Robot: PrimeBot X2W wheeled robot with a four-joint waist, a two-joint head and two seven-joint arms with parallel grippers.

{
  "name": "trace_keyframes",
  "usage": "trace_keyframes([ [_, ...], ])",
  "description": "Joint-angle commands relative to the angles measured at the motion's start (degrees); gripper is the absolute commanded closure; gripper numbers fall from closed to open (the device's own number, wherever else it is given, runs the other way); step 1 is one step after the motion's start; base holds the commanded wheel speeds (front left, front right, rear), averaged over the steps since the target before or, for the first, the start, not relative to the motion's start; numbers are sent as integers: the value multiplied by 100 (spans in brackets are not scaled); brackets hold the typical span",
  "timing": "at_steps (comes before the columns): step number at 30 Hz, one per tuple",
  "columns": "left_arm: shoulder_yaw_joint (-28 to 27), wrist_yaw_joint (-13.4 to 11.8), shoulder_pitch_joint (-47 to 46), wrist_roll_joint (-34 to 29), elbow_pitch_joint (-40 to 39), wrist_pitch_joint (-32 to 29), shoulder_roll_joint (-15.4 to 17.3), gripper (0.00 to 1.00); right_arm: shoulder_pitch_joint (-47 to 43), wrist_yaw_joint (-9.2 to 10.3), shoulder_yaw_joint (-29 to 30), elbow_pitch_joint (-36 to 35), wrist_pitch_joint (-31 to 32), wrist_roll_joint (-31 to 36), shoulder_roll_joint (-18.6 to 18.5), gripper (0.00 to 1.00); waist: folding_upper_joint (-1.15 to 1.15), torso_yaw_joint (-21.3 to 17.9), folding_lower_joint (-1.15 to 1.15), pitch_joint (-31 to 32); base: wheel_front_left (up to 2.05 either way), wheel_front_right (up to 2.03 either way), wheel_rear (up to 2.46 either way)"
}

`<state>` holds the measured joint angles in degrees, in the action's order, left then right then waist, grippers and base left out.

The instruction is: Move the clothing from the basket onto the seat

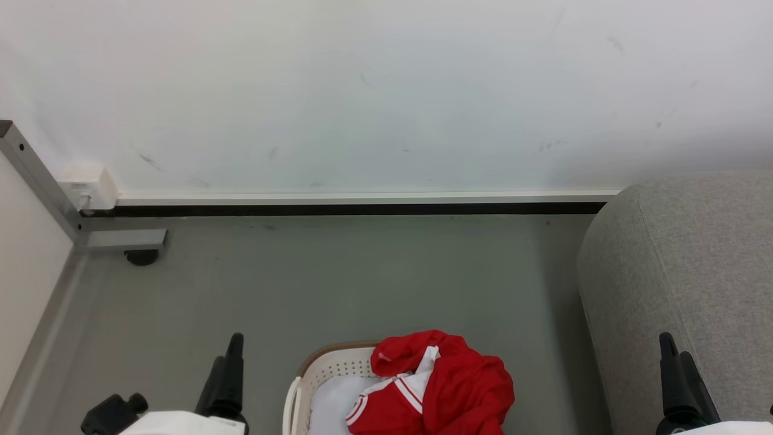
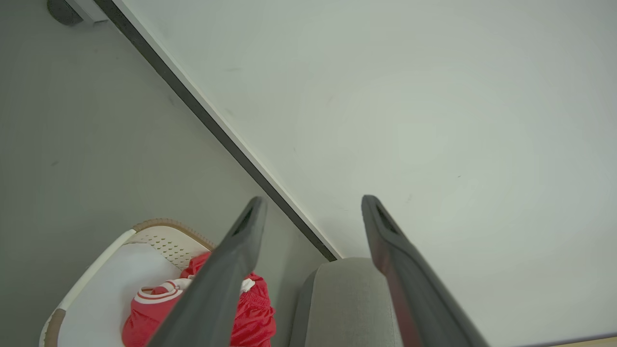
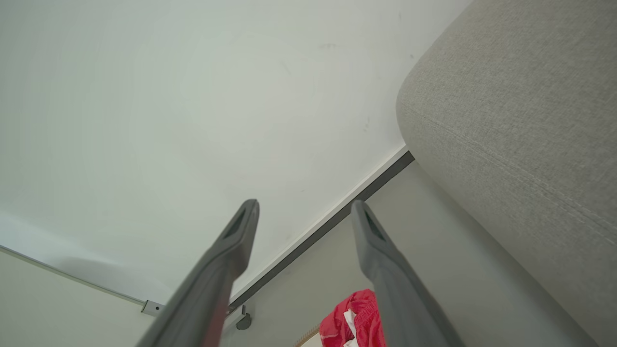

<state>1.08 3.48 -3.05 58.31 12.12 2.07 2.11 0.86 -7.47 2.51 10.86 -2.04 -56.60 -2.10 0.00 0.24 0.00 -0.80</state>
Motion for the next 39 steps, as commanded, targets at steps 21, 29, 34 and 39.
trace_keyframes([
  [21,244,-222,50,-2148,-157,454,90,0,-113,-2,-139,47,-454,1919,-182,0,0,7,0,-24,0,0,0],
  [29,331,-267,92,-2728,-118,578,172,0,-135,-2,-129,71,-588,2484,-240,0,0,7,0,-22,0,0,0],
  [34,405,-313,112,-3082,-96,658,223,0,-147,-2,-136,72,-663,2806,-274,0,0,15,0,-17,0,0,0],
  [39,486,-368,96,-3415,-110,736,300,0,-164,-3,-135,76,-738,3113,-290,0,0,25,0,-28,0,0,0],
])
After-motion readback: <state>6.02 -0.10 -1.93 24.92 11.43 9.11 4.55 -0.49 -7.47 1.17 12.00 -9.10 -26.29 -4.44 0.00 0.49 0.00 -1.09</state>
